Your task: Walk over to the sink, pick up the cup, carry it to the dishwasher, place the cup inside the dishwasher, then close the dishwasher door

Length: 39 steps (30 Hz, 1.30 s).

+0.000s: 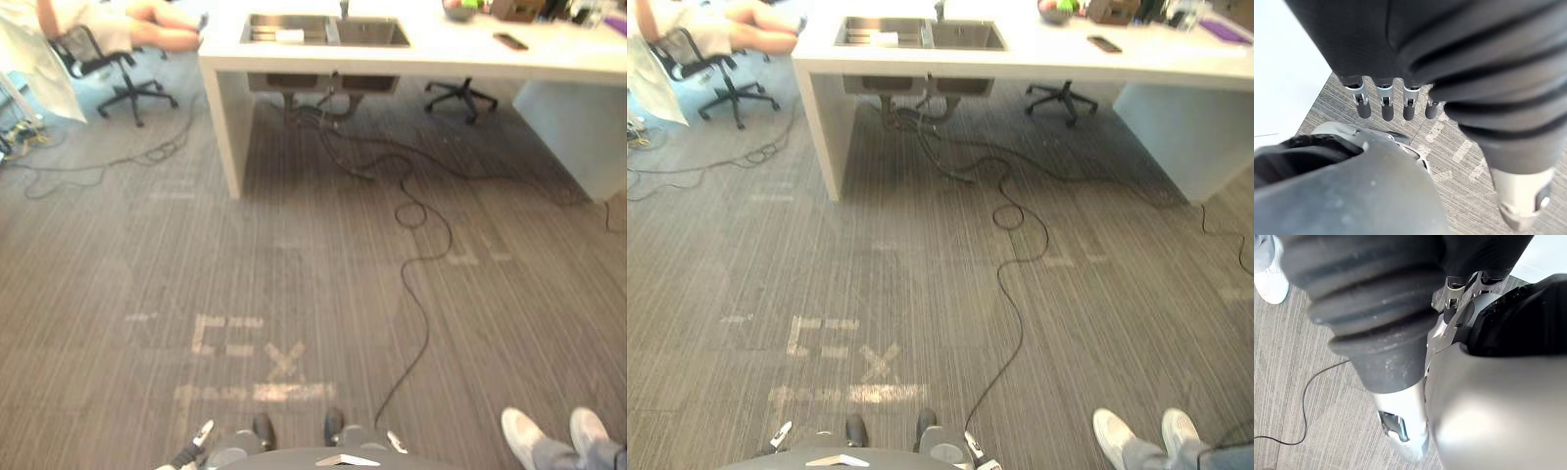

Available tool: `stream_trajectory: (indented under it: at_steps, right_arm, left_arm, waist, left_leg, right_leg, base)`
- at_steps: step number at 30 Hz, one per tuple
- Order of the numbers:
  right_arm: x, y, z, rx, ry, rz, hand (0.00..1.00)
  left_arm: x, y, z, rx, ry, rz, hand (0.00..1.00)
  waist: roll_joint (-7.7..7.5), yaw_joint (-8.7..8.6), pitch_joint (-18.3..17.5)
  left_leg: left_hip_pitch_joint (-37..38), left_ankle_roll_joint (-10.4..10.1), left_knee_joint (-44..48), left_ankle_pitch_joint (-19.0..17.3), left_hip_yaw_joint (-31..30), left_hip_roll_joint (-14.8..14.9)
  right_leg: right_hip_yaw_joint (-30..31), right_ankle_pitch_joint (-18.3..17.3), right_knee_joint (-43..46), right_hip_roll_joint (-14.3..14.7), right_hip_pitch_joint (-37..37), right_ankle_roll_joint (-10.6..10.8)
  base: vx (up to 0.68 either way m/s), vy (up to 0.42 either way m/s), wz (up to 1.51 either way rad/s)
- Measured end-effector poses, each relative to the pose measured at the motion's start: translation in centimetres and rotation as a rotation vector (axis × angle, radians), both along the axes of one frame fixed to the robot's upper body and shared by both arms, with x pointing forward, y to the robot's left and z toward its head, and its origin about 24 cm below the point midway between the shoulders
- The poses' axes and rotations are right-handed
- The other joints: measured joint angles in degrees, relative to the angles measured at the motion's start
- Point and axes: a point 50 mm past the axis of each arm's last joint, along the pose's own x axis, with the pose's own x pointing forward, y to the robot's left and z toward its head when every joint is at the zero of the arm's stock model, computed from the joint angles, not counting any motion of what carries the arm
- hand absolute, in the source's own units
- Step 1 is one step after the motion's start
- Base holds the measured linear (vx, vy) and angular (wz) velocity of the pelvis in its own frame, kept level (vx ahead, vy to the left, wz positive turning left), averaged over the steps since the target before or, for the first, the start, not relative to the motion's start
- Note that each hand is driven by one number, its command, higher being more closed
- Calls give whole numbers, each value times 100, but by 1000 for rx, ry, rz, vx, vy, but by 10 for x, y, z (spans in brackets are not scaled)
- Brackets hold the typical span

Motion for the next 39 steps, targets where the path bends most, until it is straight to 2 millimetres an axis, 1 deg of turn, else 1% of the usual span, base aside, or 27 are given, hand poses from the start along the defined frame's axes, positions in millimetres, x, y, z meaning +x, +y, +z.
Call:
stream_trajectory:
  at_steps: [1,2,3,5,6,8,9,11,13,14,15,16,17,19,20,21,22,23,24,27,31,33,34,36,39]
  right_arm:
    - [2,-3,0,-52,-29,49,0]
    - [3,-4,0,-65,-37,65,0]
    - [5,-6,1,-77,-45,74,0]
    - [11,-10,2,-126,-76,146,0]
    - [17,-12,3,-161,-100,187,0]
    - [26,-14,5,-217,-126,250,0]
    - [35,-14,7,-243,-151,276,0]
    - [47,-12,10,-274,-176,293,0]
    - [57,-10,13,-310,-205,303,0]
    - [65,-9,15,-332,-223,316,0]
    - [71,-5,17,-338,-240,335,0]
    - [74,-3,18,-337,-247,347,0]
    - [77,0,19,-337,-255,359,0]
    - [77,1,19,-347,-248,369,0]
    - [77,1,18,-354,-241,366,0]
    - [74,1,17,-349,-234,364,0]
    - [73,1,17,-346,-230,361,0]
    - [70,0,16,-333,-221,336,0]
    - [67,-1,15,-325,-213,305,0]
    - [60,-1,13,-309,-205,306,0]
    - [42,-7,7,-312,-135,301,0]
    - [36,-9,6,-327,-119,317,0]
    - [36,-11,6,-344,-119,338,0]
    - [41,-13,8,-435,-141,482,0]
    - [44,-19,10,-534,-137,572,0]
  left_arm:
    - [9,-3,1,-10,-58,50,0]
    - [14,-5,2,-18,-77,65,0]
    - [17,-5,3,-12,-80,68,0]
    - [18,-8,2,-8,-73,66,0]
    - [20,-8,2,-8,-75,62,0]
    - [23,-9,3,-7,-81,57,0]
    - [25,-9,3,-3,-83,51,0]
    - [28,-10,4,14,-85,52,0]
    - [35,-12,6,47,-95,65,0]
    - [47,-18,8,80,-108,40,0]
    - [59,-20,11,123,-114,15,0]
    - [63,-22,12,141,-110,15,0]
    - [71,-26,14,174,-113,21,0]
    - [83,-36,17,201,-136,12,0]
    - [89,-42,19,233,-154,-66,0]
    - [92,-50,20,268,-181,-207,0]
    - [92,-53,20,277,-192,-279,0]
    - [89,-60,18,281,-198,-414,0]
    - [83,-66,15,266,-179,-487,0]
    - [78,-68,11,213,-133,-502,0]
    - [73,-57,9,169,-86,-505,0]
    - [71,-51,8,169,-71,-489,0]
    - [70,-48,8,169,-68,-484,0]
    - [68,-43,7,163,-61,-467,0]
    - [66,-37,7,193,-54,-474,0]
  waist:
    - [26,-3,21]
    - [42,-8,26]
    - [59,-13,43]
    - [97,-72,81]
    - [100,-72,89]
    - [92,-46,106]
    - [87,-37,130]
    - [88,13,150]
    - [78,40,153]
    - [74,40,158]
    - [74,49,168]
    - [73,51,168]
    - [70,49,170]
    - [59,25,178]
    - [39,-10,190]
    - [-1,-36,215]
    - [-17,-33,232]
    - [-35,-28,242]
    - [-50,-30,250]
    - [-49,-55,251]
    - [-31,-119,252]
    - [-28,-146,250]
    - [-27,-150,250]
    - [-28,-146,250]
    - [-27,-126,249]
  left_leg:
    - [101,-18,-136,109,39,-17]
    - [152,-23,-201,131,35,-27]
    - [214,-20,-261,157,24,-36]
    - [387,10,-470,262,-15,-74]
    - [393,22,-540,311,-33,-84]
    - [394,18,-623,353,-77,-104]
    - [419,18,-631,355,-126,-113]
    - [602,12,-720,355,-168,-126]
    - [701,-13,-734,338,-211,-138]
    - [677,-7,-734,344,-262,-150]
    - [659,-10,-736,362,-297,-155]
    - [659,-9,-737,365,-302,-157]
    - [675,-10,-737,366,-305,-162]
    - [682,-8,-738,377,-336,-176]
    - [688,-10,-738,390,-428,-196]
    - [719,-18,-739,389,-452,-211]
    - [752,-20,-740,388,-450,-217]
    - [810,-25,-757,384,-451,-229]
    - [845,-49,-775,368,-447,-245]
    - [880,-51,-778,366,-437,-255]
    - [970,-53,-780,360,-419,-248]
    - [1002,-57,-780,352,-392,-235]
    - [1007,-60,-780,349,-370,-228]
    - [1014,-63,-780,343,-288,-201]
    - [1035,-63,-782,340,-291,-187]
  right_leg:
    - [-69,162,-188,-6,106,50]
    - [-82,190,-215,-4,145,92]
    - [-96,195,-232,-2,191,89]
    - [-182,201,-288,4,313,106]
    - [-216,203,-319,5,322,118]
    - [-261,213,-375,5,331,136]
    - [-328,207,-409,-2,394,150]
    - [-394,187,-487,-4,596,181]
    - [-438,160,-506,-14,704,218]
    - [-497,156,-505,-28,704,223]
    - [-541,155,-500,-37,705,222]
    - [-549,153,-495,-40,707,224]
    - [-557,138,-472,-49,715,224]
    - [-599,85,-373,-81,709,235]
    - [-690,18,-257,-118,706,252]
    - [-732,-66,-115,-158,701,258]
    - [-730,-104,-50,-174,703,263]
    - [-728,-169,56,-202,713,274]
    - [-726,-216,126,-225,714,266]
    - [-727,-254,167,-248,719,266]
    - [-725,-256,123,-239,818,260]
    - [-713,-252,84,-223,867,260]
    - [-705,-250,76,-217,868,262]
    - [-705,-227,42,-204,862,241]
    - [-716,-226,33,-190,878,242]
  base:
    - [48,5,-10]
    - [92,5,-9]
    - [95,-1,4]
    - [115,-1,10]
    - [92,0,15]
    - [78,3,16]
    - [69,9,18]
    - [60,13,19]
    - [8,11,15]
    - [-23,10,20]
    - [-26,10,20]
    - [-30,12,11]
    - [-25,14,5]
    - [-16,17,14]
    - [-15,23,30]
    - [-15,19,27]
    - [-14,26,13]
    - [0,0,0]
    - [0,0,0]
    - [-10,6,0]
    - [0,0,0]
    - [-9,2,-6]
    - [-12,0,-15]
    - [-15,1,-19]
    - [-4,0,-2]
